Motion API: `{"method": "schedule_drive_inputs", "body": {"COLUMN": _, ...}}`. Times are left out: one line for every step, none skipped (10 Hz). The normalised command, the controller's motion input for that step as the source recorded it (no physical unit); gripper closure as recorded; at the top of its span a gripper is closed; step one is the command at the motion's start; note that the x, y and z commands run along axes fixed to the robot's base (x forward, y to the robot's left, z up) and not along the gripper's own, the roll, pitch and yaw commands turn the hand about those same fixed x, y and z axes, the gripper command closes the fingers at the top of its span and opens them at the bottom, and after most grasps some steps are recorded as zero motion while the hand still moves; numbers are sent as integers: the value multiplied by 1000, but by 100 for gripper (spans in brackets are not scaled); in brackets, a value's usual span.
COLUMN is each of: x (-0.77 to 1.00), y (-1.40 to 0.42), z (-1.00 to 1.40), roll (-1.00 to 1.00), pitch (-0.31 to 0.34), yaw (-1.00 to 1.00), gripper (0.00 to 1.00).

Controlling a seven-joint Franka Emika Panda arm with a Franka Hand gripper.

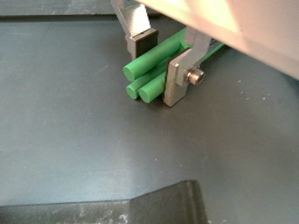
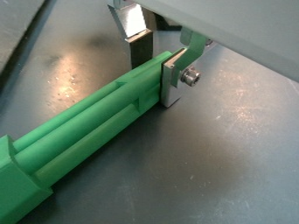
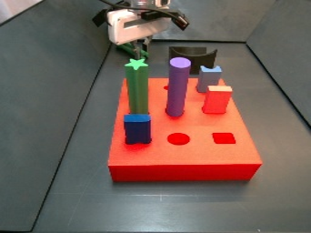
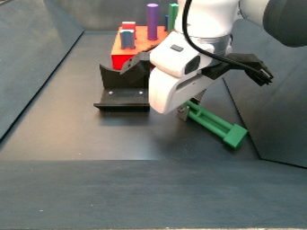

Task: Pick up the 3 prong object. Move up. Rotate the 3 prong object. Place the 3 prong object on the fixture. Regrasp the 3 prong object. Move to above the board. Insert the 3 prong object.
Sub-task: Move up, then rotate the 3 prong object.

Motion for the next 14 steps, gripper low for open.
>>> {"method": "schedule_drive_inputs", "body": {"x": 16, "y": -26, "z": 784, "roll": -5, "pitch": 7, "yaw": -5, "gripper": 100}}
{"method": "schedule_drive_inputs", "body": {"x": 7, "y": -24, "z": 710, "roll": -7, "pitch": 16, "yaw": -3, "gripper": 100}}
{"method": "schedule_drive_inputs", "body": {"x": -3, "y": -16, "z": 576, "roll": -9, "pitch": 23, "yaw": 2, "gripper": 100}}
{"method": "schedule_drive_inputs", "body": {"x": -7, "y": -13, "z": 370, "roll": -11, "pitch": 24, "yaw": 5, "gripper": 100}}
{"method": "schedule_drive_inputs", "body": {"x": -120, "y": -208, "z": 833, "roll": 0, "pitch": 0, "yaw": 0, "gripper": 100}}
{"method": "schedule_drive_inputs", "body": {"x": -117, "y": -203, "z": 732, "roll": 1, "pitch": -5, "yaw": 2, "gripper": 100}}
{"method": "schedule_drive_inputs", "body": {"x": -81, "y": -106, "z": 481, "roll": 8, "pitch": -13, "yaw": 18, "gripper": 100}}
{"method": "schedule_drive_inputs", "body": {"x": -59, "y": -73, "z": 377, "roll": 6, "pitch": -3, "yaw": 21, "gripper": 100}}
{"method": "schedule_drive_inputs", "body": {"x": 0, "y": 0, "z": 0, "roll": 0, "pitch": 0, "yaw": -1000, "gripper": 100}}
{"method": "schedule_drive_inputs", "body": {"x": 16, "y": 14, "z": -83, "roll": 0, "pitch": 0, "yaw": -1000, "gripper": 100}}
{"method": "schedule_drive_inputs", "body": {"x": 35, "y": 36, "z": -81, "roll": 0, "pitch": 0, "yaw": -1000, "gripper": 100}}
{"method": "schedule_drive_inputs", "body": {"x": 31, "y": 25, "z": -45, "roll": 0, "pitch": -1, "yaw": -1000, "gripper": 100}}
{"method": "schedule_drive_inputs", "body": {"x": 27, "y": 24, "z": -39, "roll": 0, "pitch": -1, "yaw": -1000, "gripper": 100}}
{"method": "schedule_drive_inputs", "body": {"x": 27, "y": 24, "z": -38, "roll": 0, "pitch": -1, "yaw": -1000, "gripper": 100}}
